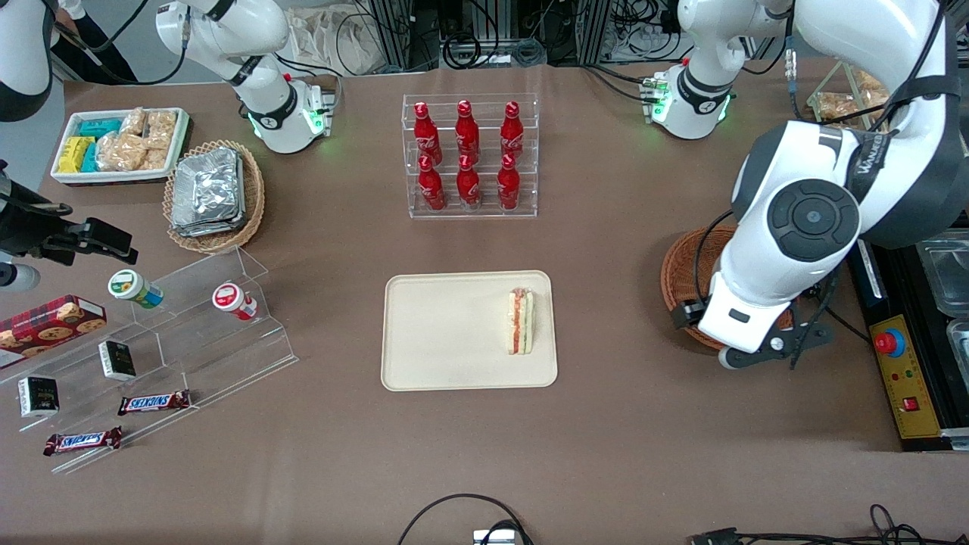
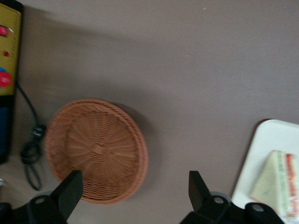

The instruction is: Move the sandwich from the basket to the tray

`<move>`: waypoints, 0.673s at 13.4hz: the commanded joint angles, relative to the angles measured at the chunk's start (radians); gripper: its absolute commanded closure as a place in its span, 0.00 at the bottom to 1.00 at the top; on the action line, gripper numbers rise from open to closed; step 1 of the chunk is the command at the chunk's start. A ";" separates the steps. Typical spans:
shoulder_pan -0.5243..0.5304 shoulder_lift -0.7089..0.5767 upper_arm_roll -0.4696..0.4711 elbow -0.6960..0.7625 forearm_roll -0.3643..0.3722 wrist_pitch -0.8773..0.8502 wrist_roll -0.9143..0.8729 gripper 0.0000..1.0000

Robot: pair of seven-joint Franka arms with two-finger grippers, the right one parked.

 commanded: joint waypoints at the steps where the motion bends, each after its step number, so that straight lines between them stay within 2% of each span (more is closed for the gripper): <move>1: 0.008 -0.148 0.083 -0.125 -0.023 -0.001 0.164 0.00; 6: 0.008 -0.305 0.231 -0.210 -0.150 -0.003 0.420 0.00; 9: 0.013 -0.365 0.261 -0.210 -0.175 -0.047 0.533 0.00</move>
